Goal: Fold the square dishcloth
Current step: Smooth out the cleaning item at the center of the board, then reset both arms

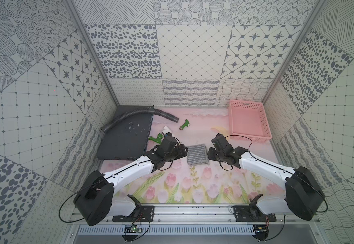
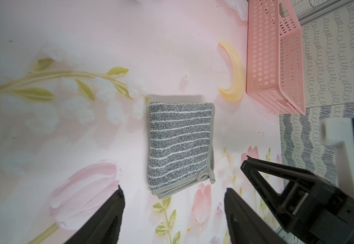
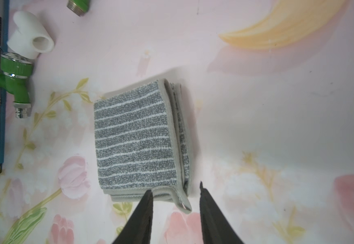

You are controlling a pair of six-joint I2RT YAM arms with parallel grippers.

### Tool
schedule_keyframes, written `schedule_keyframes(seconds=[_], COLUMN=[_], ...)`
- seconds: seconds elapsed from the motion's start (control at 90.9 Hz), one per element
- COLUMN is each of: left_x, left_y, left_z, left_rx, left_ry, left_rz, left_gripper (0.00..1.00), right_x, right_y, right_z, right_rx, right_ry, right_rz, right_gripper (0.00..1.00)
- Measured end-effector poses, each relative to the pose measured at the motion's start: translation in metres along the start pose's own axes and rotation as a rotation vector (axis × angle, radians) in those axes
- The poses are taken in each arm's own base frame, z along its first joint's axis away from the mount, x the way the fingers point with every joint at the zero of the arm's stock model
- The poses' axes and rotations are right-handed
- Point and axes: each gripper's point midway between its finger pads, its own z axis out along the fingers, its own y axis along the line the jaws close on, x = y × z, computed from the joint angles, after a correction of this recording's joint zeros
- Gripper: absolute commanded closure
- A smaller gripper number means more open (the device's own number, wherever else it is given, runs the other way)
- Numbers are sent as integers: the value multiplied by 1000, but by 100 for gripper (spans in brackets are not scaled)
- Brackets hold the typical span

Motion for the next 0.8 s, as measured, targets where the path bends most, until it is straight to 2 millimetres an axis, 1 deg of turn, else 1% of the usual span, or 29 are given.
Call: schedule_keyframes(seconds=[0.044,0.132,0.187,0.242,0.275,0.297,0.451,0.638,0.715,0.803], left_x=[-2,-6,-8,-9,-9,-9,-15,-30,-38,-46], left_y=[1,4,6,8,9,10,12,18,24,35], left_z=[-5,-13,-18,-22,-24,-26,-40,-65,-75,-83], left_rx=[-9,-25,-37,-48,-53,-58,-77,-112,-134,-169], left_ry=[-10,-30,-41,-46,-49,-51,-86,-177,-226,-272], left_rz=[11,20,29,37,41,45,78,120,130,133], left_gripper=[2,1,1,1,1,1,1,1,1,1], right_x=[-5,-16,-22,-28,-31,-34,-48,-62,-67,-72], right_y=[-1,-6,-9,-13,-16,-18,-42,-83,-98,-115], right_z=[-9,-27,-38,-49,-56,-61,-87,-114,-123,-131], right_rx=[0,1,3,5,10,10,53,151,193,244], right_ry=[-26,-77,-110,-143,-163,-177,-264,-369,-406,-439], right_rz=[-5,-5,-14,-15,-17,-6,-3,31,47,66], right_gripper=[45,36,27,15,6,4,3,3,3,3])
